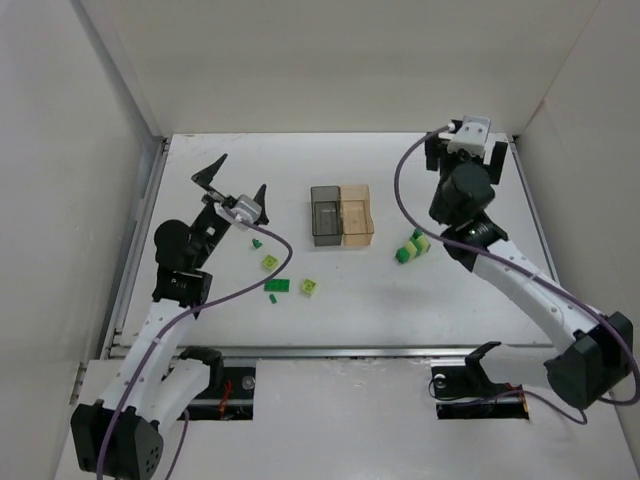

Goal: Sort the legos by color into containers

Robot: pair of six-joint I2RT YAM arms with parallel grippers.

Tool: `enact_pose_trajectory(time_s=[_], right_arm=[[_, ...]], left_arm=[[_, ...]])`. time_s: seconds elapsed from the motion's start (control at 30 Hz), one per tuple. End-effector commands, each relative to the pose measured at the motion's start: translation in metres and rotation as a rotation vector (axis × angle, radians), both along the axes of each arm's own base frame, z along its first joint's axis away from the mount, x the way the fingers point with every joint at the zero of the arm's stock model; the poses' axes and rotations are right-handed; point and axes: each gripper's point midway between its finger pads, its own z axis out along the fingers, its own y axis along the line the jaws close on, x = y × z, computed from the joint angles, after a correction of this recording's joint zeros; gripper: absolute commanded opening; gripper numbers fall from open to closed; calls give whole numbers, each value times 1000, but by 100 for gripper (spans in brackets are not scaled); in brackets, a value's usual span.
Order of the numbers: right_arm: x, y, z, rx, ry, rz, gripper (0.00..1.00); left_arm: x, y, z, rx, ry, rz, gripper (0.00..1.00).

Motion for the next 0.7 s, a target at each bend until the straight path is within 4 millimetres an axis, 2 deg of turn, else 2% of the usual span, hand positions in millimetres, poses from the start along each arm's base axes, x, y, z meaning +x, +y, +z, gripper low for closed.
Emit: enact_pose_trajectory(time_s=[0.0, 0.03, 0.07, 0.1, 0.13, 0.2, 0.23, 0.27, 0.33, 0.37, 0.4, 0.5, 0.57, 0.67], right_arm=[[-38, -67, 0, 224, 21, -543, 100], [-37, -59, -17, 213, 98, -508, 100], [-32, -43, -17, 231, 152, -381, 100], [-13, -6, -28, 329, 254, -109, 100], [-13, 4, -26, 456, 282, -33, 100], [-16, 29, -75, 673, 455, 72, 100], [-23, 33, -107, 721, 537, 60, 100], [-25, 43, -133, 808, 594, 37, 99], [-36, 62, -171, 916, 708, 40, 95], [-46, 66, -196, 951, 777, 7, 94], [-47, 72, -211, 1018, 808, -25, 94], [-52, 77, -242, 1104, 864, -100, 91], [-46, 80, -246, 1169, 874, -93, 83], [-45, 82, -263, 1232, 919, -129, 82]], left_arm=[[19, 17, -54, 172, 188, 138, 100], [22, 16, -42, 176, 201, 137, 100], [23, 13, -45, 181, 248, 122, 100], [19, 9, -66, 213, 350, 94, 100], [20, 9, -72, 235, 395, 91, 100], [23, -3, -78, 304, 442, 55, 100], [20, -6, -86, 319, 483, 42, 100], [22, -7, -79, 288, 491, 42, 100], [22, -12, -77, 211, 521, 41, 100], [23, -12, -74, 199, 514, 41, 100], [23, -9, -80, 198, 515, 61, 100], [24, -7, -79, 175, 471, 86, 100], [22, -6, -80, 174, 469, 86, 100], [17, -11, -83, 180, 475, 66, 100]])
